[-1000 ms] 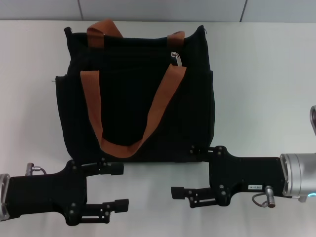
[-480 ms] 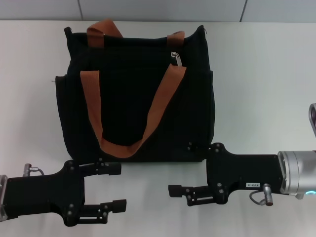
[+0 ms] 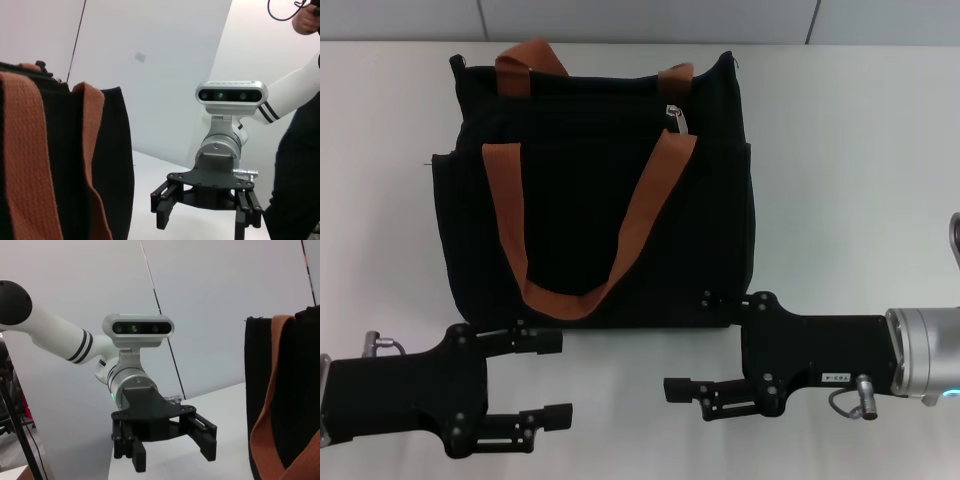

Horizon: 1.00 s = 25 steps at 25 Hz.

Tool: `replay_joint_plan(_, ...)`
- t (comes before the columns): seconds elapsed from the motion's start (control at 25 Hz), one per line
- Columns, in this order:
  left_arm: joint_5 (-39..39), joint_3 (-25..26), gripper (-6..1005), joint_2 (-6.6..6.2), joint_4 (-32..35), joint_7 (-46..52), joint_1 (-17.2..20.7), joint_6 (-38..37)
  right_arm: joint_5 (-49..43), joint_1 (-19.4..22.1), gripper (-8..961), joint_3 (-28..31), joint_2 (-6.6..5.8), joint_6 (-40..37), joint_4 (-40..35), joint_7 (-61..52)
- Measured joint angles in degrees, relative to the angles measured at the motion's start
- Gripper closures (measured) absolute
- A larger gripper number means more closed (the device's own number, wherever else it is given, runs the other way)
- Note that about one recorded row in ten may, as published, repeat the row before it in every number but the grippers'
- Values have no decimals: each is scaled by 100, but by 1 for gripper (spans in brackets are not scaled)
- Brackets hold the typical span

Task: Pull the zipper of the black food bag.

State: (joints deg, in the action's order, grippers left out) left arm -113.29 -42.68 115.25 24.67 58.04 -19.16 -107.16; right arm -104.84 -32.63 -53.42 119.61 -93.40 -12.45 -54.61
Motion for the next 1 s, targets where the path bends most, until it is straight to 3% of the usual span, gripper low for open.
replay_joint_plan(1.0, 45, 41, 226, 62, -6, 23, 9, 20, -42, -6, 133, -20, -5, -84, 28, 441)
